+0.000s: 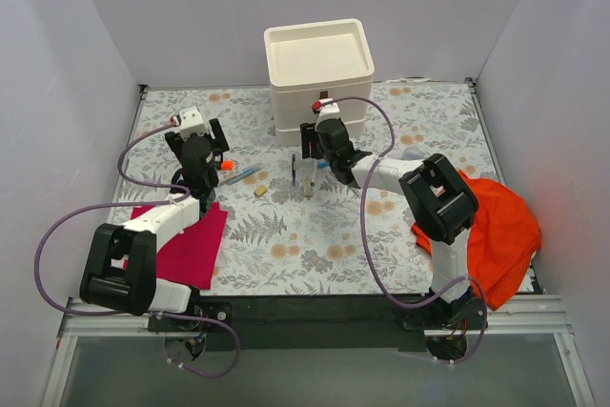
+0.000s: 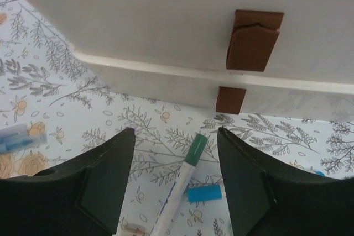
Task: Sort the stationery into containers
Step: Open the drawer in the storage box.
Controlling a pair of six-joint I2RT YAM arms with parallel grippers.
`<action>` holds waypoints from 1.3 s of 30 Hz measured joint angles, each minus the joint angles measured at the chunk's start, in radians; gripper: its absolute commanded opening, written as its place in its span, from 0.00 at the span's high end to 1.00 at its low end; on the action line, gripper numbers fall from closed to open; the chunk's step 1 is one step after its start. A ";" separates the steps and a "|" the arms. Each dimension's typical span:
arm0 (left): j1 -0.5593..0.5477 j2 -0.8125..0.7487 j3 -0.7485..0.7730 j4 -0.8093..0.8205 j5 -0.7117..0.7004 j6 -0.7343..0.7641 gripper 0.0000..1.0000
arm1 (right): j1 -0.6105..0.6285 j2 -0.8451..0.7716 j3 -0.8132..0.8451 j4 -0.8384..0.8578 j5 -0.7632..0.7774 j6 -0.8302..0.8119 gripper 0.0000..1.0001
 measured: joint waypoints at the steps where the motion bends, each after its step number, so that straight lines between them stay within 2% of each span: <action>1: 0.000 0.000 0.000 0.004 -0.002 0.000 0.24 | 0.001 0.013 0.016 -0.003 0.012 0.001 0.32; 7: 0.000 0.002 0.000 0.013 -0.006 0.000 0.24 | 0.000 0.048 0.071 -0.023 0.075 0.023 0.33; 15: 0.001 0.013 -0.006 0.067 -0.001 0.007 0.24 | 0.000 0.048 0.073 -0.053 0.102 0.045 0.45; 22: 0.002 0.018 -0.006 0.090 0.002 0.008 0.24 | 0.000 0.067 0.074 -0.066 0.139 0.052 0.46; 31: 0.016 0.057 -0.008 0.111 0.003 0.006 0.24 | 0.000 0.167 0.119 -0.076 0.159 0.052 0.46; 35: 0.023 0.068 -0.017 0.111 0.005 0.003 0.24 | -0.002 0.172 0.147 -0.078 0.174 0.051 0.51; 39: 0.023 0.080 -0.017 0.114 0.018 -0.005 0.24 | -0.005 0.173 0.164 -0.077 0.195 0.052 0.50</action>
